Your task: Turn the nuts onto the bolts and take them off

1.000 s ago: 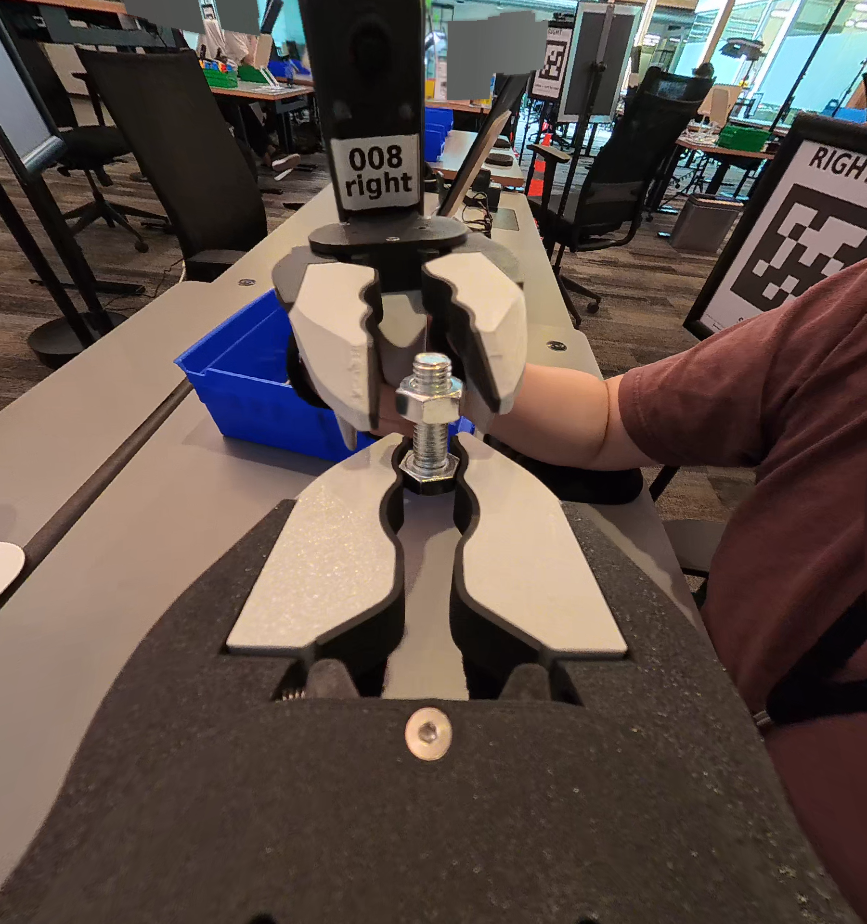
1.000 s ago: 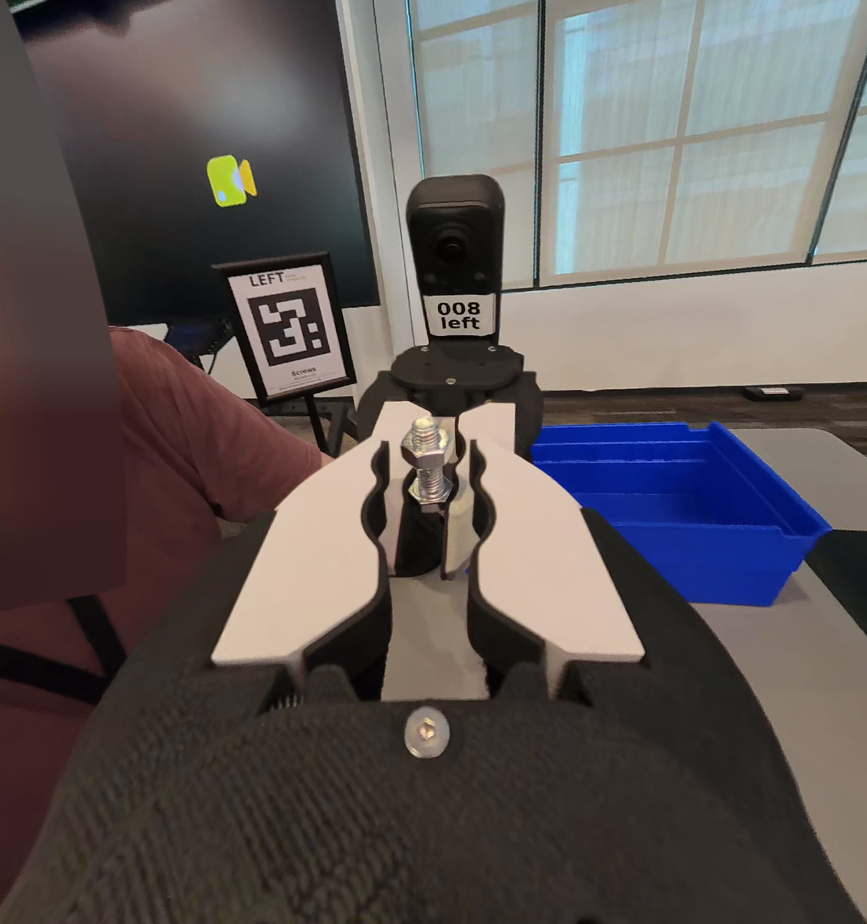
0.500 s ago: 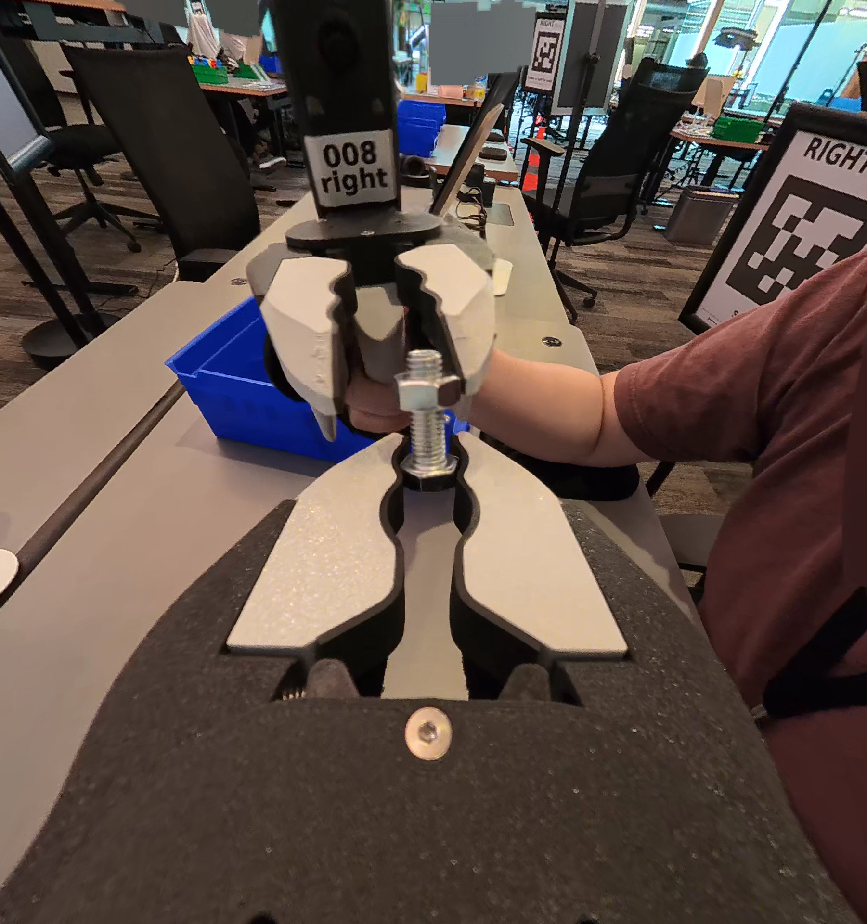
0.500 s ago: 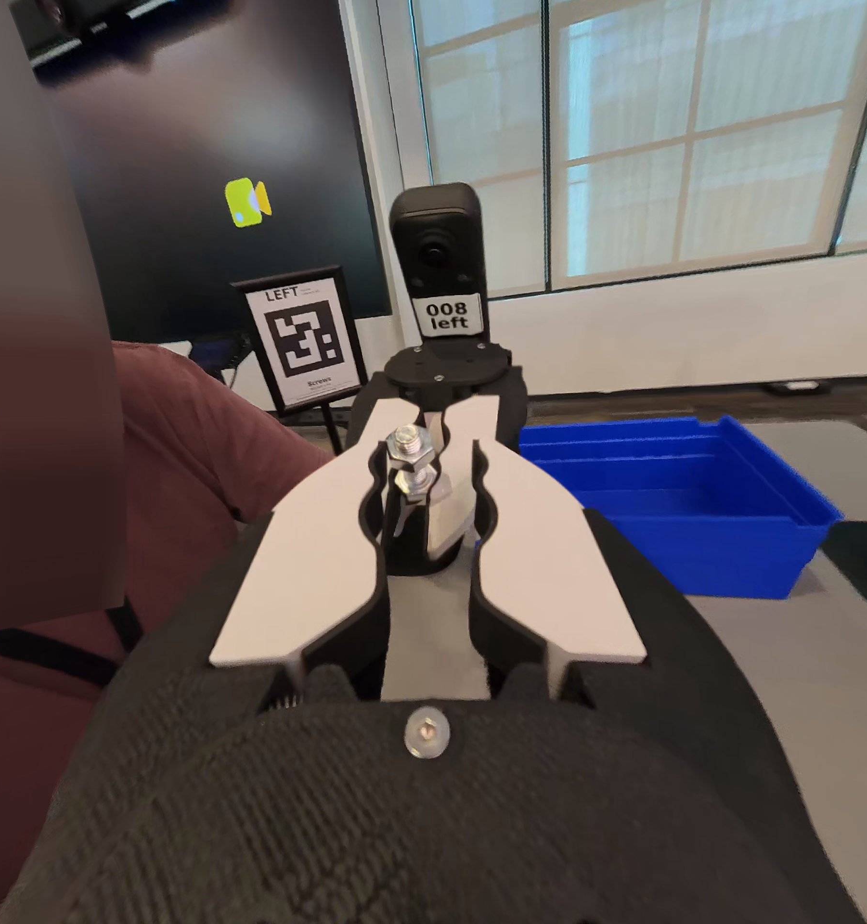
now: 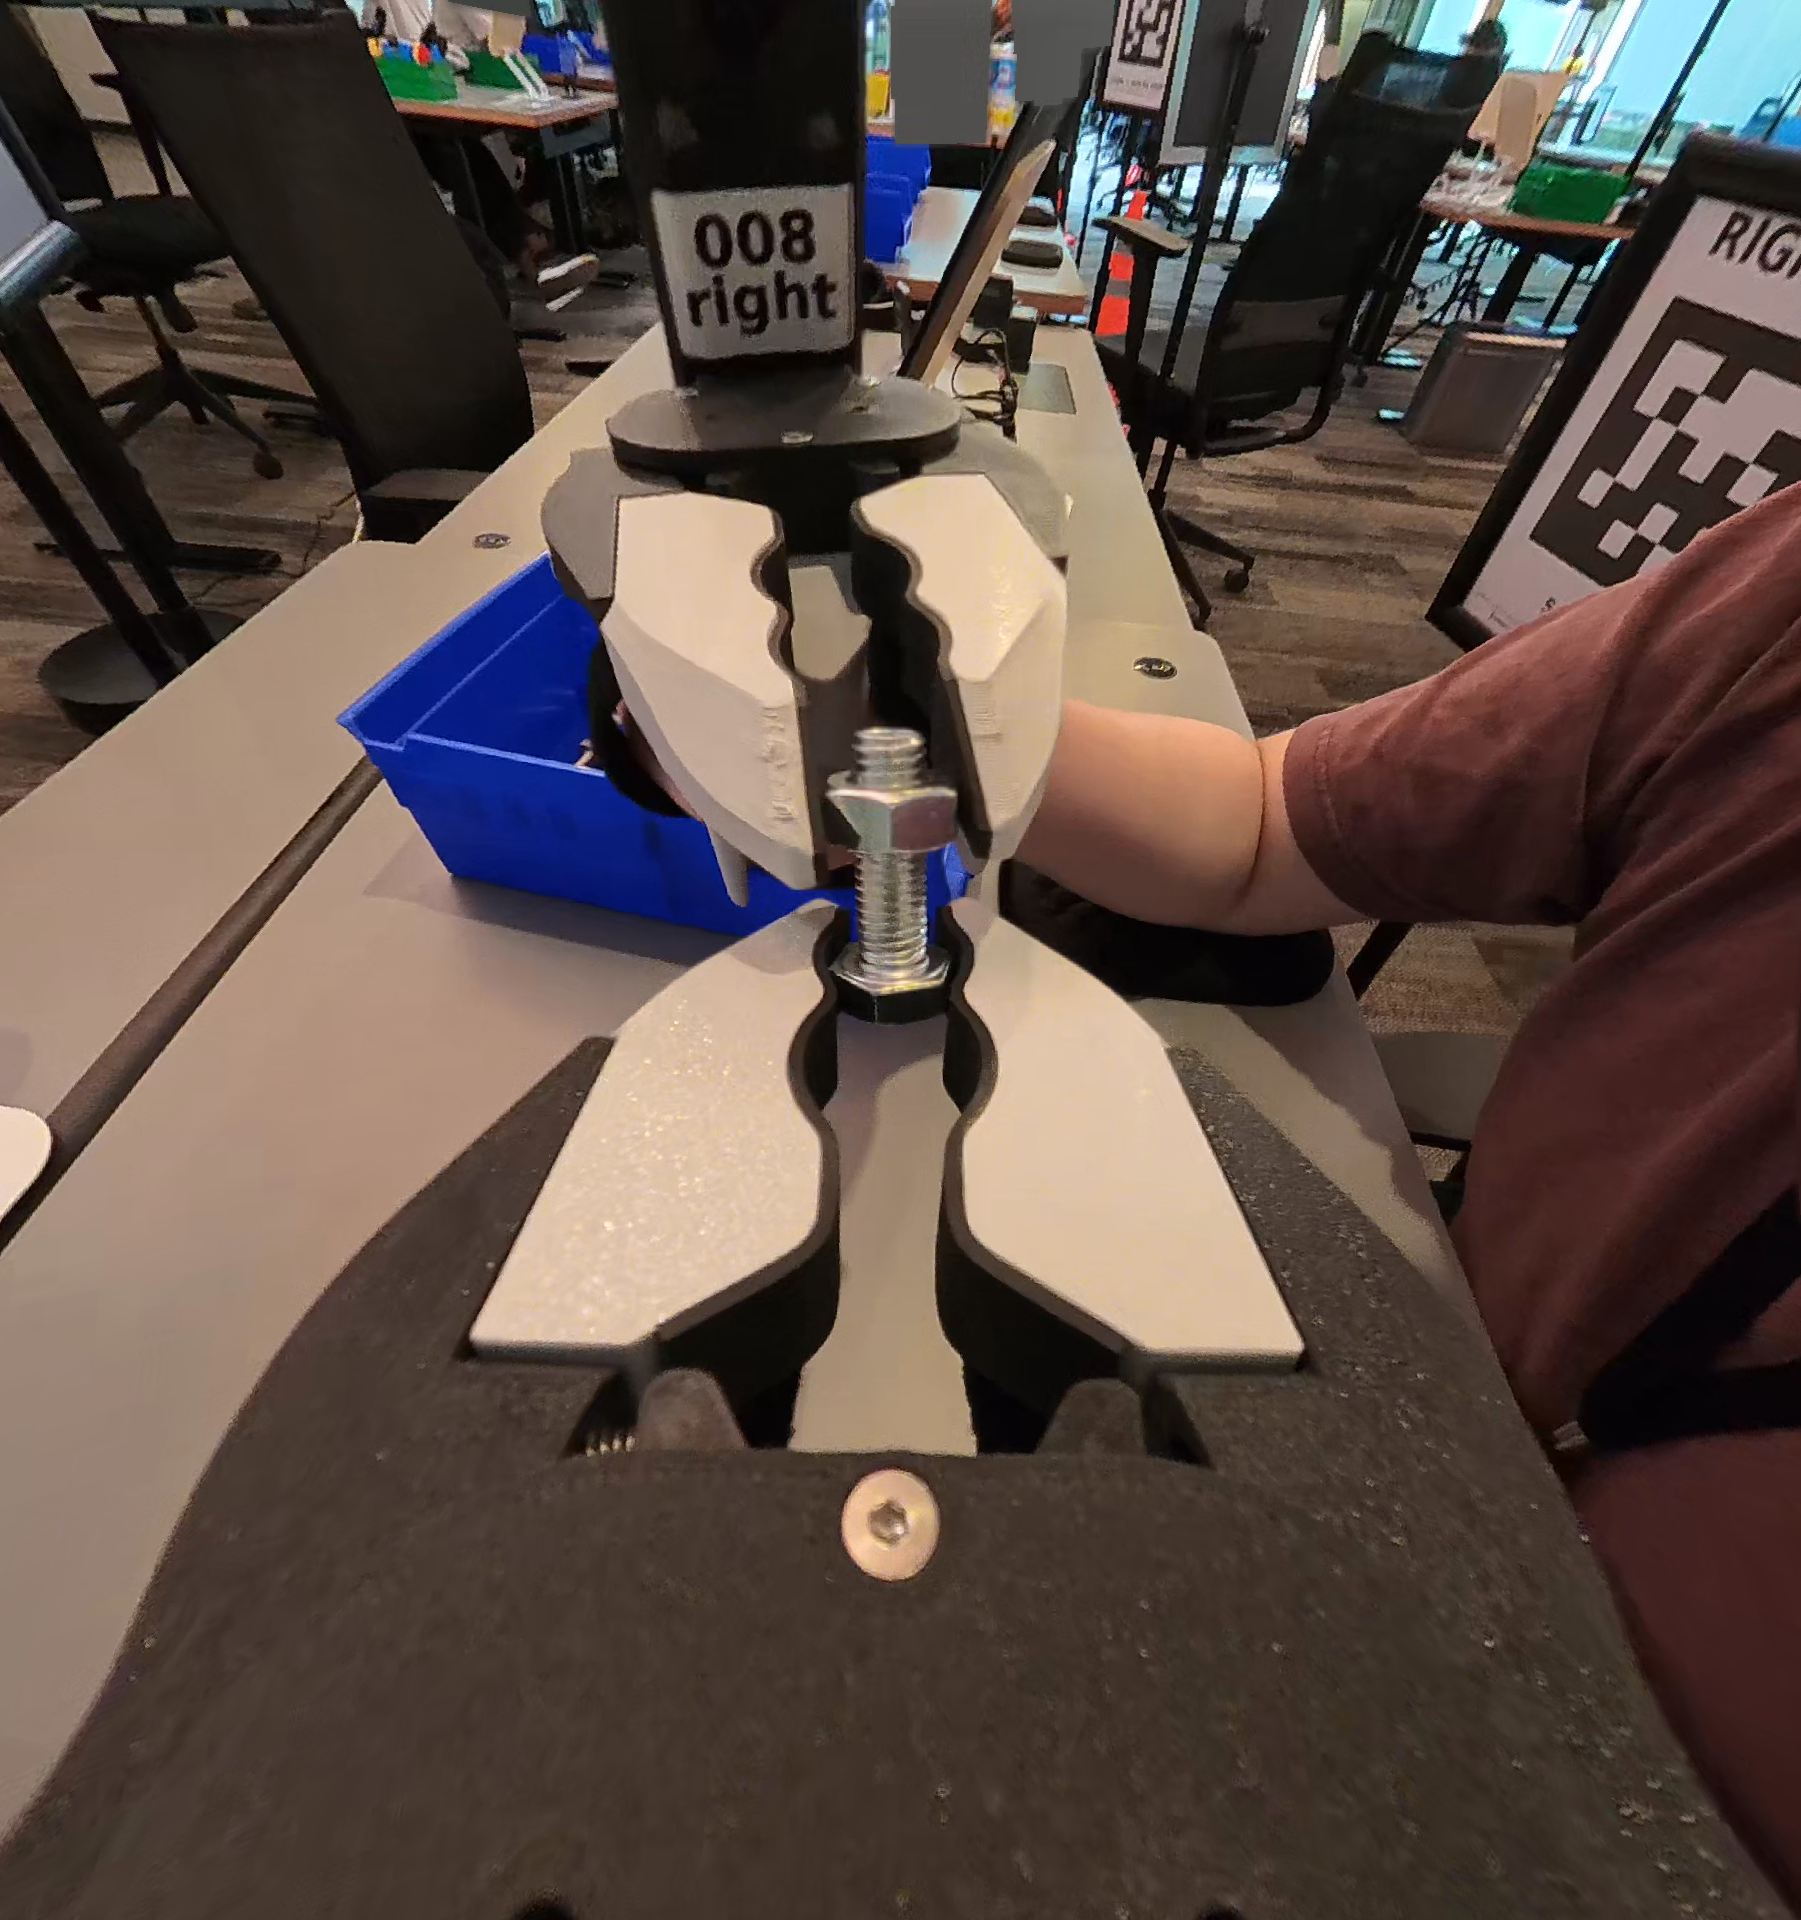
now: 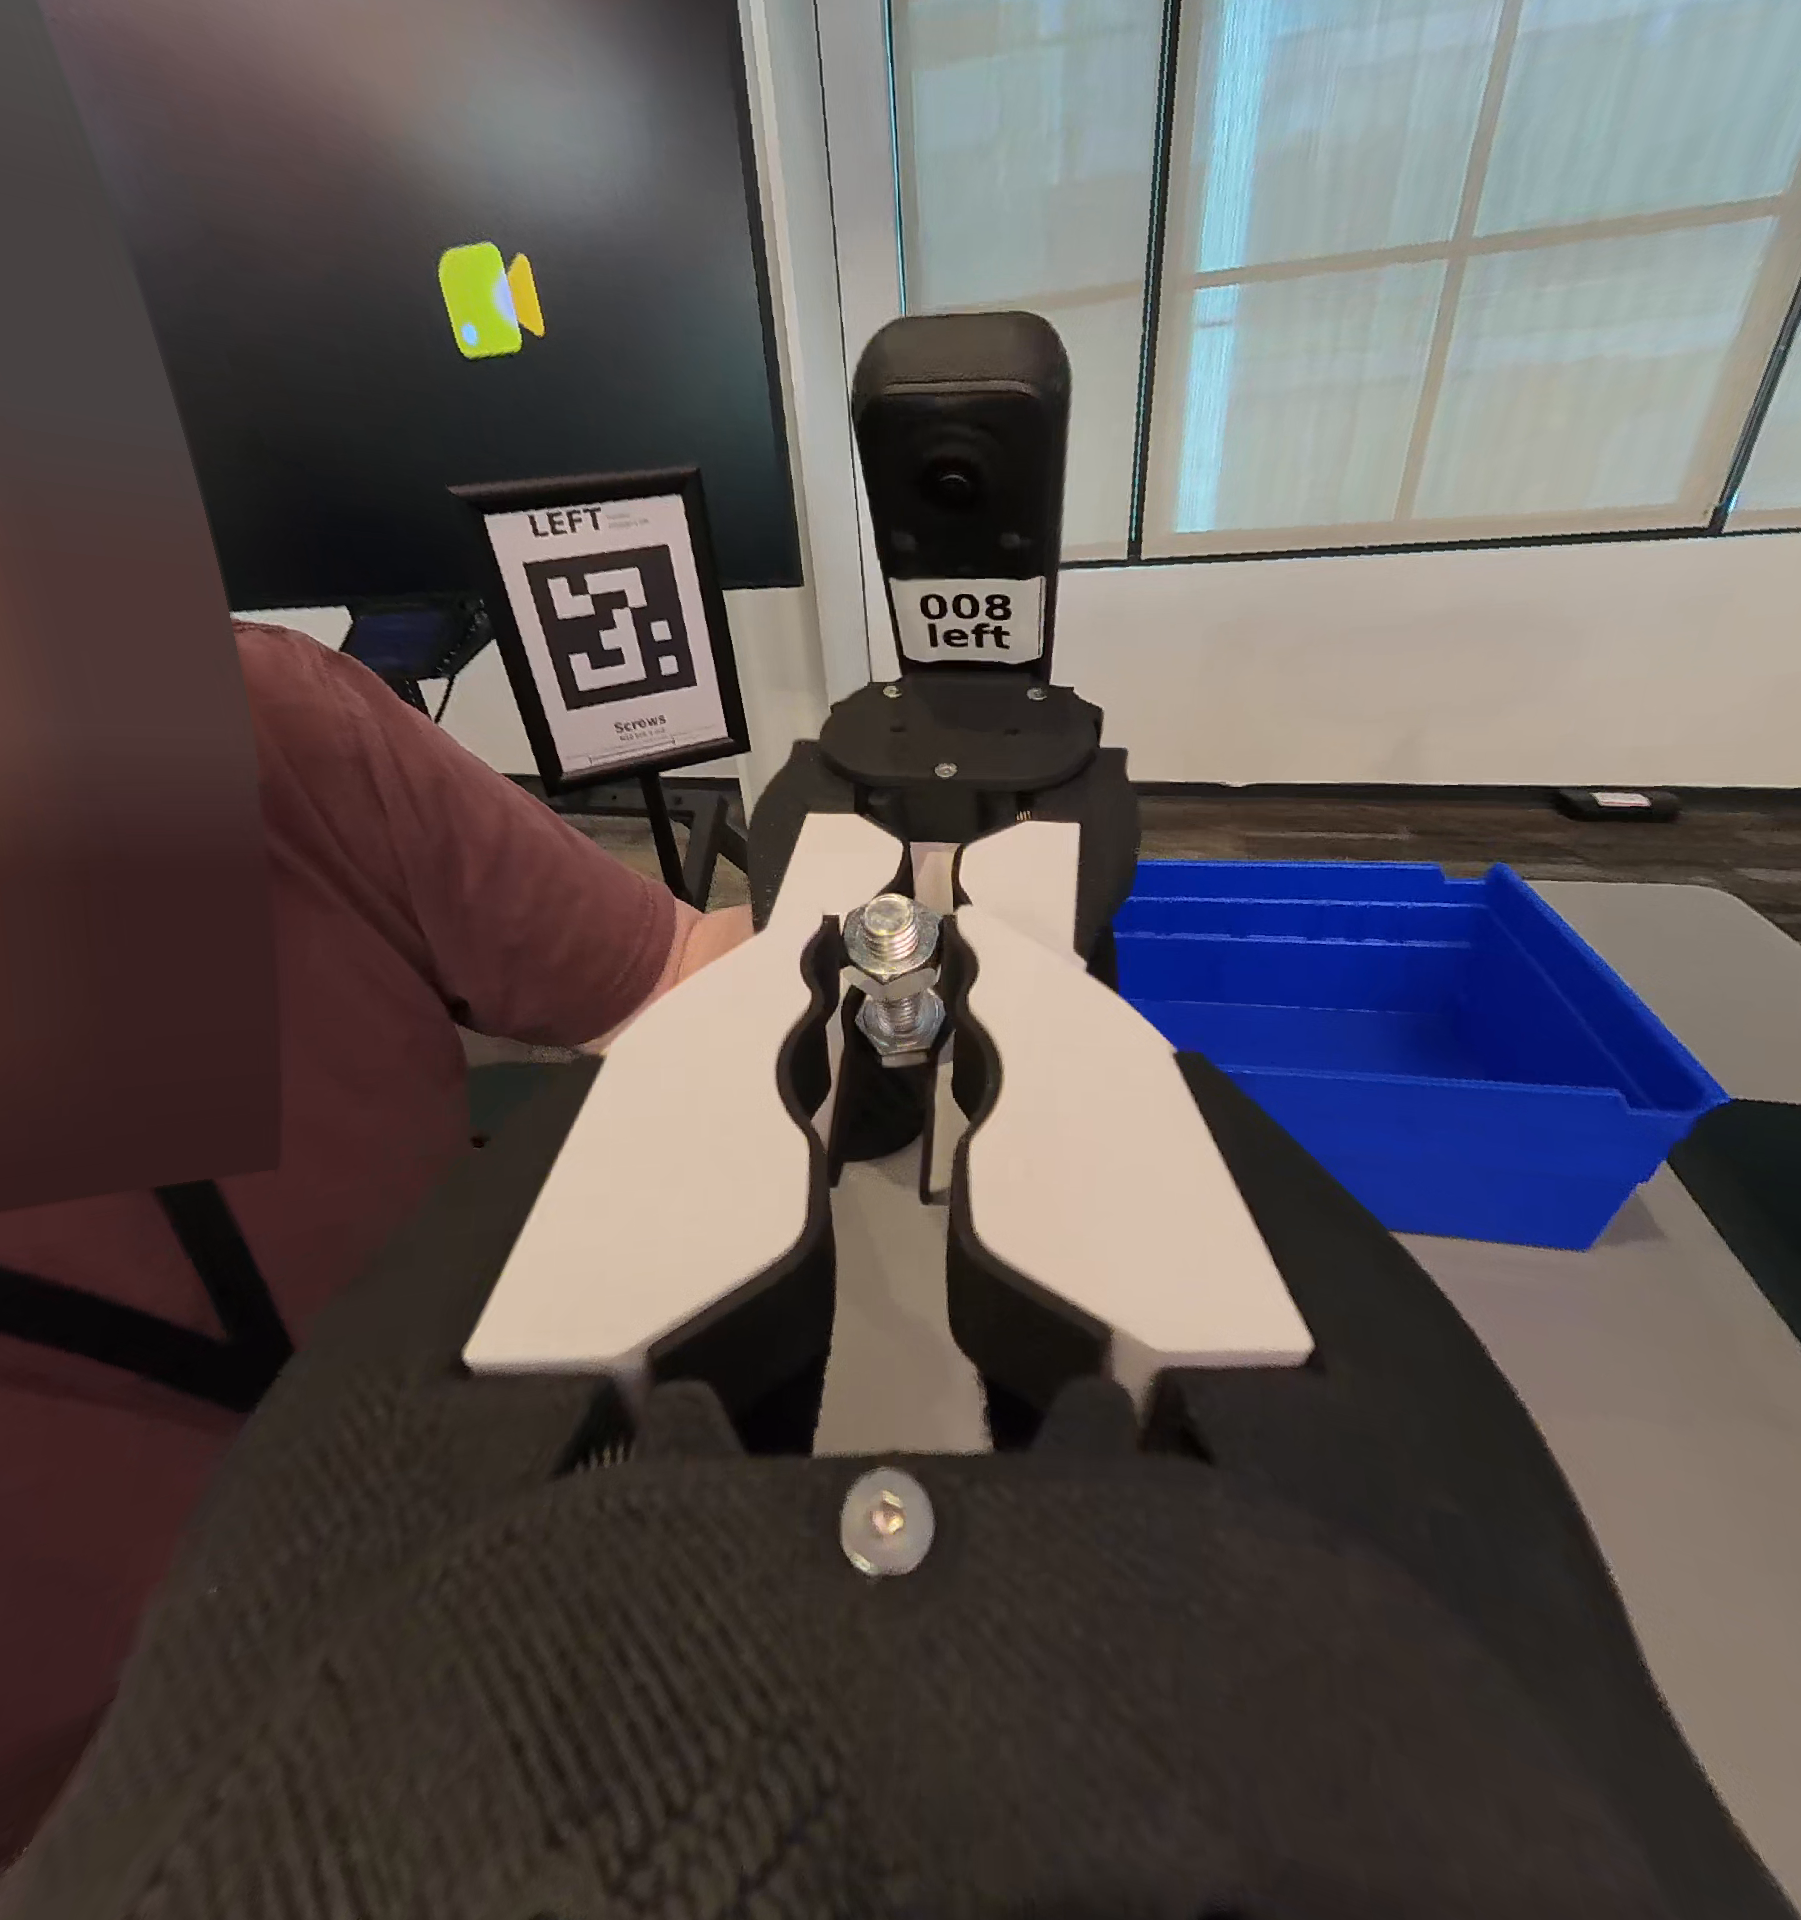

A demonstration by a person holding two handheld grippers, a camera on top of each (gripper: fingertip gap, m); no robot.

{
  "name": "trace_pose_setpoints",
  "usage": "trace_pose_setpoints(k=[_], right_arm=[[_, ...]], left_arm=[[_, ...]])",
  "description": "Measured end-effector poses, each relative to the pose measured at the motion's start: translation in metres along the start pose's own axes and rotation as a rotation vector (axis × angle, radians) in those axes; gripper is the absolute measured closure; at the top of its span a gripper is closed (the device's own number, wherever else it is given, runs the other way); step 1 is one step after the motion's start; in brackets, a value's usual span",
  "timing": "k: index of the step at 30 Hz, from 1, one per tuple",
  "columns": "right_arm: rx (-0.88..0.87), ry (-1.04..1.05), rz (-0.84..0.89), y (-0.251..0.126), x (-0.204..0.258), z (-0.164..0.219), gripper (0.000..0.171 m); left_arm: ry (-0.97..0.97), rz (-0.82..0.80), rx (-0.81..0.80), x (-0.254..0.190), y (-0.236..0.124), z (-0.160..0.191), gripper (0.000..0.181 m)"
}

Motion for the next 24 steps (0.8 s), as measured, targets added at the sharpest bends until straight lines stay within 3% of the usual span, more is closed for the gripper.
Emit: trace_pose_setpoints(k=[9, 12, 19, 24], right_arm=[[-0.02, 0.009, -0.017, -0.001, 0.0, 0.0, 0.152], [-0.053, 0.013, 0.008, -0.004, -0.002, -0.006, 0.136], [-0.03, -0.001, 0.08, -0.018, -0.014, -0.005, 0.148], [-0.077, 0.033, -0.031, -0.01, 0.001, -0.01, 0.138]], left_arm=[[0.024, -0.02, -0.002, 0.001, 0.001, 0.0, 0.167], [0.02, -0.059, -0.023, 0.005, 0.0, -0.003, 0.167], [0.004, 0.014, -0.073, -0.002, -0.003, -0.009, 0.167], [0.002, 0.021, -0.067, -0.003, -0.002, -0.008, 0.167]])
Point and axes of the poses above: each gripper's, where its closed fingertips meet, y out along the fingers, z out of its underside, x = y × z across the jaws, the point moved 4 cm from there along -y, back along the fingers, and after that the axes turned 3 degrees about -y, right-handed, at the moved point
